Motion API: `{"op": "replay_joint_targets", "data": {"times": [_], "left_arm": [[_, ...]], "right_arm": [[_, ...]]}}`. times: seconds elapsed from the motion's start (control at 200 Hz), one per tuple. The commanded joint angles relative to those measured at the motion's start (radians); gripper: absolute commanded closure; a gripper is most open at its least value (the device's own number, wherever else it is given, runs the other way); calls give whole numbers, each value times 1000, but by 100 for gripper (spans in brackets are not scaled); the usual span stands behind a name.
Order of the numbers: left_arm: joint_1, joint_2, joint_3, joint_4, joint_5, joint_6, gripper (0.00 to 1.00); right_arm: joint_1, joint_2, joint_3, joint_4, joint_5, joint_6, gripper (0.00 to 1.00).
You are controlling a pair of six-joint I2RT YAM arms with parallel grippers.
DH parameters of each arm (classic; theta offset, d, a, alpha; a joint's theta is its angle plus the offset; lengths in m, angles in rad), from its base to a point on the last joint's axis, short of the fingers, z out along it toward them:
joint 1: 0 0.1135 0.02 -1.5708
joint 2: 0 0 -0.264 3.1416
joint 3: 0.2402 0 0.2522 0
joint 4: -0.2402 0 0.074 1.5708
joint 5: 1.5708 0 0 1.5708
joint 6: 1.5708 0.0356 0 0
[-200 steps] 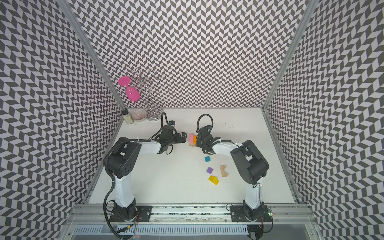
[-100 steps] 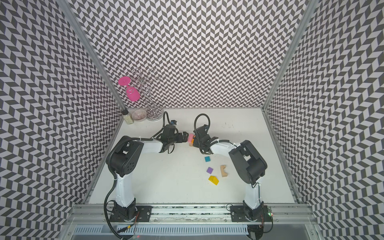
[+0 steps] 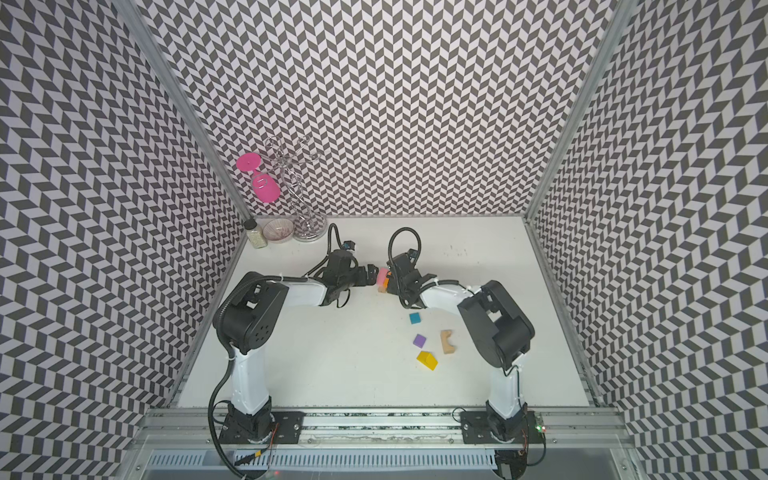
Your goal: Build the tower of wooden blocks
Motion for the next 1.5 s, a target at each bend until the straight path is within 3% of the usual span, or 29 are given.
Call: {"op": "replay_joint_targets", "data": {"times": [0.0,0.927,1.052,1.162,1.272,1.497], "left_arm": [[-17,-36,-24,13,5,-1,0],[-22,-70,-38,0,-11,2,0],[-22,-87,-37,-14,-21,2,0],[-18,-124,-50,-31,-43,2,0],[-10,-197,-89,-42,-59,0,0],[-2,-474,-313,13,-158,-10,0]], "right_arm": [[3,-45,-12,24,27,-3,71],[-34,17,72,-13,59,0,71],[-34,-36,63,-43,97,-4,65],[-34,-108,35,-68,119,-18,51],[-34,-195,-12,-116,153,-24,46],[-34,-369,-244,-8,-23,-163,37]]}}
